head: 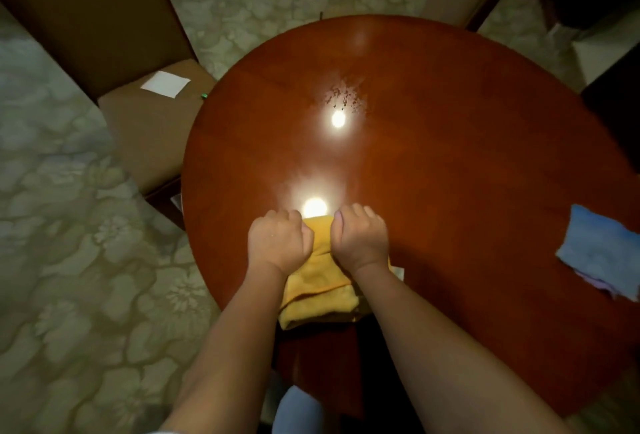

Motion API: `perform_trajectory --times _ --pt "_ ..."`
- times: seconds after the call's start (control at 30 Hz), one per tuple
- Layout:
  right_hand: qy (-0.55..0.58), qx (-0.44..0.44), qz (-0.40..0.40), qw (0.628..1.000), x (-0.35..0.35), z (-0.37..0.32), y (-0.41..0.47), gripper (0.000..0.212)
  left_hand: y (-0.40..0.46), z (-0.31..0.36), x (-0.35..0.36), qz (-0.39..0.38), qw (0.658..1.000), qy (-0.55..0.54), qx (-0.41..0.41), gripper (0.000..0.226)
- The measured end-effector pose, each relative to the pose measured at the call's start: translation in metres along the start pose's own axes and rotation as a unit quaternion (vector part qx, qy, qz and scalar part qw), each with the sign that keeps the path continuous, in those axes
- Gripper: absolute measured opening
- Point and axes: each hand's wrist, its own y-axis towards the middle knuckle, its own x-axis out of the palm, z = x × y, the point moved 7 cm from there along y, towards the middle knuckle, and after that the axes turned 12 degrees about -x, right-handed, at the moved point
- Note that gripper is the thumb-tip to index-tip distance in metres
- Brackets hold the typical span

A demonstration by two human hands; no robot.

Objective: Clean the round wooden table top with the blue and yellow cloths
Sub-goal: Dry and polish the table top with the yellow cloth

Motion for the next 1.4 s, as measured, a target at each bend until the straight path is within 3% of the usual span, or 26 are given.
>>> perform_trajectory --times 0.27,0.7,0.93,1.4 --pt "0.035 -0.039 -0.036 0.998 -0.032 -0.003 -0.064 0.033 -0.082 0.022 -0.023 0.019 0.998 0.019 -0.054 0.031" --pt "0.033 -0.006 -0.017 0.999 -0.120 0.058 -0.207 0.031 -0.196 0.132 -0.031 -0.043 0.999 0.006 -0.003 0.031" --pt "-0.006 0.052 0.003 0.999 -0.133 0.101 -0.218 0.033 -0.177 0.182 -0.022 -0.032 0.996 -0.003 0.077 0.030" --pt "-0.023 0.102 0.051 0.993 -0.084 0.190 -0.108 0.030 -0.040 0.224 0.028 -0.009 0.995 0.003 0.102 0.032"
